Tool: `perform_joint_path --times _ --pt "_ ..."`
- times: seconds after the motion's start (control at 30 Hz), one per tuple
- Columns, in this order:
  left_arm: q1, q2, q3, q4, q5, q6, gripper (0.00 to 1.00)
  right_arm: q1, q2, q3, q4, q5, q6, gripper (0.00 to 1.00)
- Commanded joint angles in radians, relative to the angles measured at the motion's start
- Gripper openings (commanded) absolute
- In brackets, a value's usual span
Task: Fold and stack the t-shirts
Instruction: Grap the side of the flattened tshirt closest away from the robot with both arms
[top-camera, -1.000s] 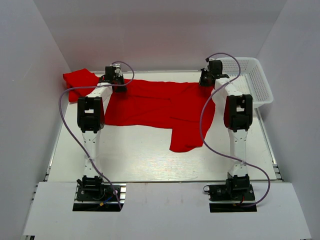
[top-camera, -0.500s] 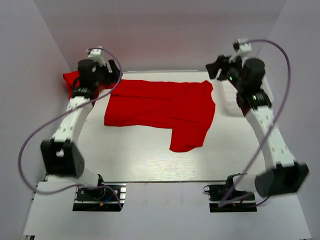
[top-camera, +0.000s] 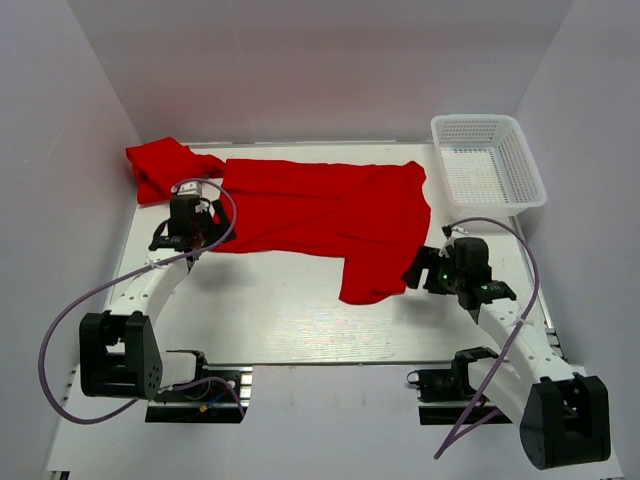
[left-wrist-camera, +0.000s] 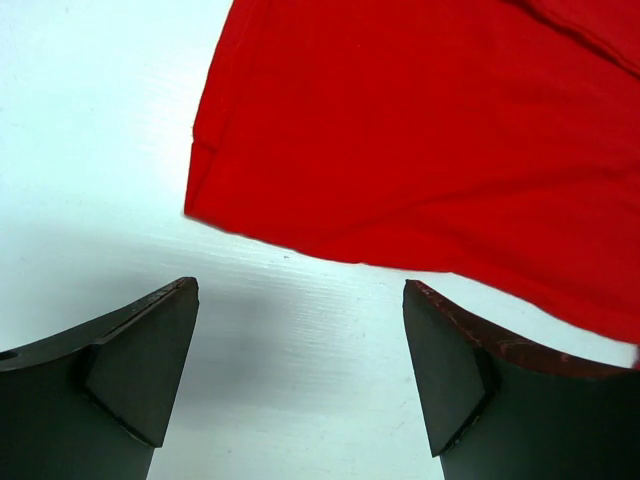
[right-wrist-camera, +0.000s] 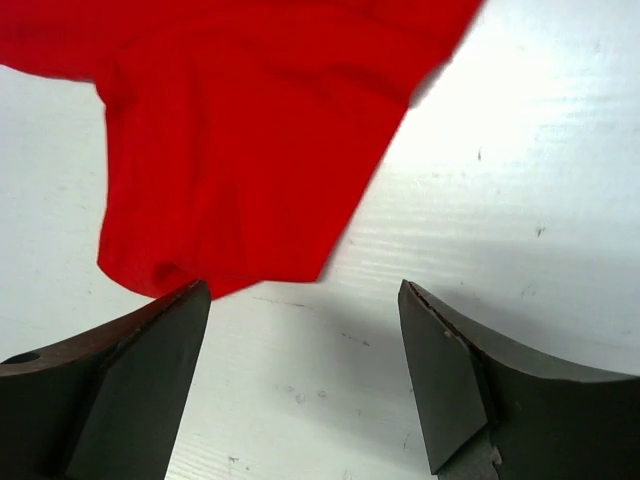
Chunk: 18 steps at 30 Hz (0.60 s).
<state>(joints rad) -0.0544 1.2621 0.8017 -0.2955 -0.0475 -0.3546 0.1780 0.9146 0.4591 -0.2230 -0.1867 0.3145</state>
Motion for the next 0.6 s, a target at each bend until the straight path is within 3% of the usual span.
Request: perform_joint_path --times 0.0,0.3,0.57 --pt "0.008 0.006 -0.007 0.056 -0.025 -0.072 0.93 -0.003 0.009 -0.014 0.043 0.023 0.049 0.82" --pt "0.051 0.071 -0.068 0.108 -0.061 -0.15 0.93 0.002 0.213 -0.073 0.241 -0.048 0.083 0.78" --pt "0.094 0.128 -0.078 0.171 0.001 -0.159 0.93 0.002 0.262 -0.086 0.306 -0.063 0.098 0.7"
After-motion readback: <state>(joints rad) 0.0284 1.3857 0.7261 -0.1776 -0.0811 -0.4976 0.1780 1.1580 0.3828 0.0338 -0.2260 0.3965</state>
